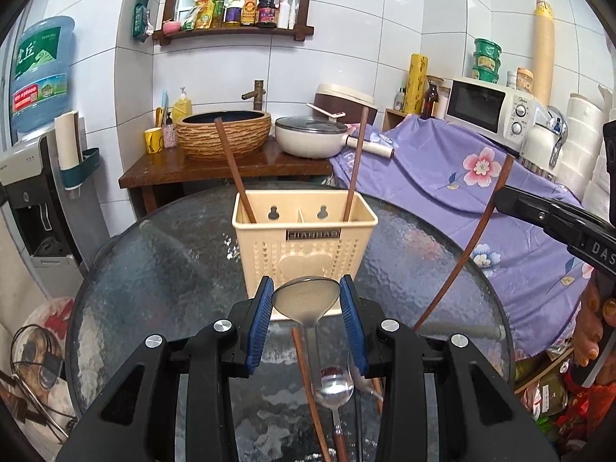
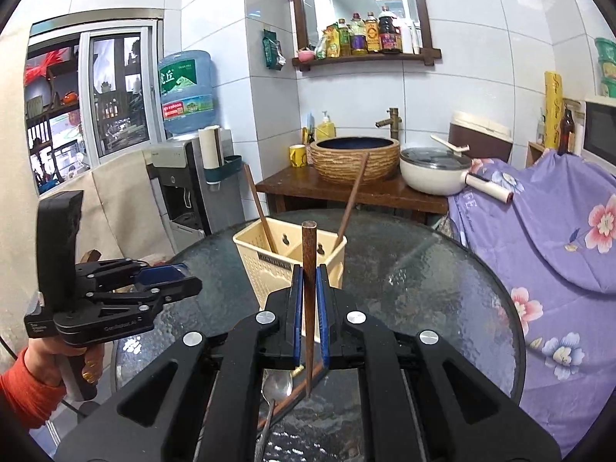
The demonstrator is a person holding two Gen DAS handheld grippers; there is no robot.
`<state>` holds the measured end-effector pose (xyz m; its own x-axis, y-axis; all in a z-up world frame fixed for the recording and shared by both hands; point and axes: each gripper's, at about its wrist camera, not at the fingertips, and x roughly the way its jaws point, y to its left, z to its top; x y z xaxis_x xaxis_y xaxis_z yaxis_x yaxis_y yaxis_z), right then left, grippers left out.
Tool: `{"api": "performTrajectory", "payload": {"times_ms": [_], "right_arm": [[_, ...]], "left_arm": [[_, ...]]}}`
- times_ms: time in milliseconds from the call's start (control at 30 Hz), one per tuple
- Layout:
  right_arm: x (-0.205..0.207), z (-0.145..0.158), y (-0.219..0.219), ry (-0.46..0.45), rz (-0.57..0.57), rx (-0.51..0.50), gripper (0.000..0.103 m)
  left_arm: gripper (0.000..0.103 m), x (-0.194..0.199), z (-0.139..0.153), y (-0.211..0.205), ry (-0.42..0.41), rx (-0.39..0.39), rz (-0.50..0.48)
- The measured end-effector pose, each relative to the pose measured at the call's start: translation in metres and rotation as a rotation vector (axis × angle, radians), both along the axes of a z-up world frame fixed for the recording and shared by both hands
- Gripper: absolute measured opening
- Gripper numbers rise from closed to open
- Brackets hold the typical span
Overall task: Organize utensils
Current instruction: 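Carry the chopstick with the right tool over the holder while the left tool carries the spoon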
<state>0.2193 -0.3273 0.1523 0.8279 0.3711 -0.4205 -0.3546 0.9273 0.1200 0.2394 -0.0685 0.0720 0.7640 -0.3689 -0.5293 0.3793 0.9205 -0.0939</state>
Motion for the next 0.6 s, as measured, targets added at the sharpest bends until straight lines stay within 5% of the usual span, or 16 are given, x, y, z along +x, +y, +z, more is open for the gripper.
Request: {"api": "performTrajectory", "payload": {"times_ms": [233,600], "right_arm": [[0.017,0.040,0.006,-0.004,0.049,0.037,0.008],[0.078,0.136,0.018,-0.071,0.000,0.096,0.008]], "left_arm": [[0.035,0.023,0.034,0.009,-0.006,-0.056,0.009],[0.035,0.073,0.125,0.015,-0.125,-0.131,0.094]]}}
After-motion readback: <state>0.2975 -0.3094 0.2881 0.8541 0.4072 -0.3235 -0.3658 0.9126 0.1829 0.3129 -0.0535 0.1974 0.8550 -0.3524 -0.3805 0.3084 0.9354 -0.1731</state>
